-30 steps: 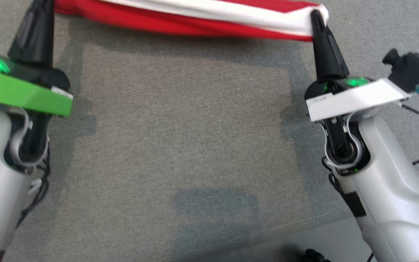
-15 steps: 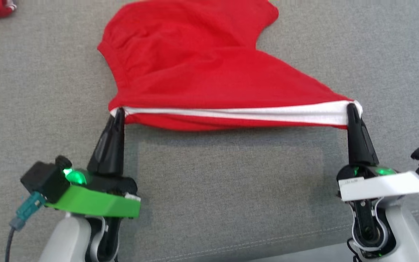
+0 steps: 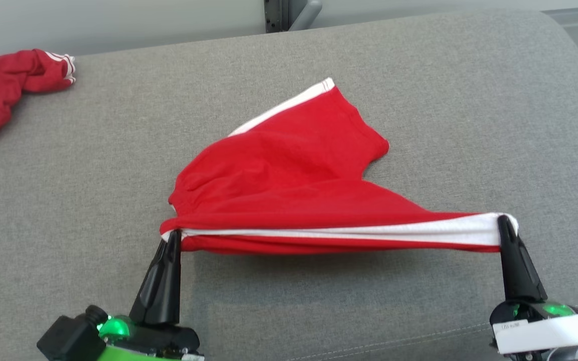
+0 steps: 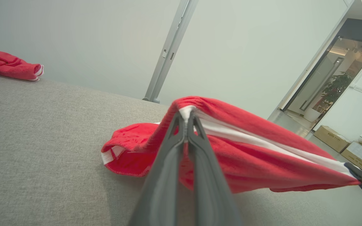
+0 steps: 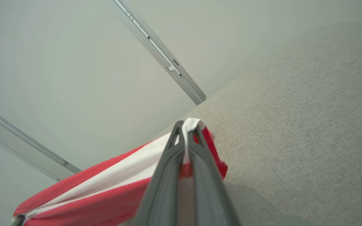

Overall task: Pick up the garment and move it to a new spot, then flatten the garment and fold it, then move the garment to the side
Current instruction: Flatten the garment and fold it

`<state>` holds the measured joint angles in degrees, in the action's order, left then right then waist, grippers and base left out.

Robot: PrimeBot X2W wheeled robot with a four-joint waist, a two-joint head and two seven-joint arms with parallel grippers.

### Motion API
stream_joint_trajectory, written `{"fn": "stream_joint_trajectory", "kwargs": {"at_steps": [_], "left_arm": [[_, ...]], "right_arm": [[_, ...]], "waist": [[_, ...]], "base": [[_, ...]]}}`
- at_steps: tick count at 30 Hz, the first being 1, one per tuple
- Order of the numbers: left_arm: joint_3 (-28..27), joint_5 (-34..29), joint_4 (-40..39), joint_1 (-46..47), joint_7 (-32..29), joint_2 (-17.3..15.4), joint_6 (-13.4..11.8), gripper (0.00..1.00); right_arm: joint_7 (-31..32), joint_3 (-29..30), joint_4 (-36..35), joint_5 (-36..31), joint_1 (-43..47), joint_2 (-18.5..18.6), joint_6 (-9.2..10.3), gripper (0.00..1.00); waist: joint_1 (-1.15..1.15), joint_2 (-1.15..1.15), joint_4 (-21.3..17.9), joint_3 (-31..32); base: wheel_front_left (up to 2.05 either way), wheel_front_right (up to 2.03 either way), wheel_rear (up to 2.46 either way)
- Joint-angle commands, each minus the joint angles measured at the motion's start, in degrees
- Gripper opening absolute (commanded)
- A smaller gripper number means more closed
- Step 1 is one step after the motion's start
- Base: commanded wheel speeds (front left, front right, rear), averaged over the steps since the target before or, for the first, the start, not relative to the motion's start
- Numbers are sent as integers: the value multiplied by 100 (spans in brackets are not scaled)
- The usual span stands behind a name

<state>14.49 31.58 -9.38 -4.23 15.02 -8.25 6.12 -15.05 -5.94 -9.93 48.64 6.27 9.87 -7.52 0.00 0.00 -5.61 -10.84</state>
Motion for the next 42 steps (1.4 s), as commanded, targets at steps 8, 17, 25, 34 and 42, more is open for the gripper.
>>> {"fn": "stream_joint_trajectory", "kwargs": {"at_steps": [8,17,25,34,42], "left_arm": [[15,-186,-204,-683,19,29,22,0],[81,45,406,-158,-51,236,-55,0],[323,439,2029,1200,-171,469,-58,0],[756,934,3499,2623,-114,526,-121,0],[1369,1397,4122,3519,-4,528,-270,0]], "right_arm": [[335,138,-124,-96,440,-29,8,0],[640,394,382,-188,-105,-107,7,0],[1239,584,1601,-495,-1457,-21,7,0],[1651,383,2963,-913,-3229,288,7,0],[1675,-60,4203,-1174,-4568,478,6,0]], "waist": [[0,0,67,229],[0,0,451,192],[0,0,1006,120],[0,0,1414,-422],[0,0,1624,-946]], "base": [[0,0,0],[0,0,0],[0,0,0],[0,0,0],[0,0,0]]}}
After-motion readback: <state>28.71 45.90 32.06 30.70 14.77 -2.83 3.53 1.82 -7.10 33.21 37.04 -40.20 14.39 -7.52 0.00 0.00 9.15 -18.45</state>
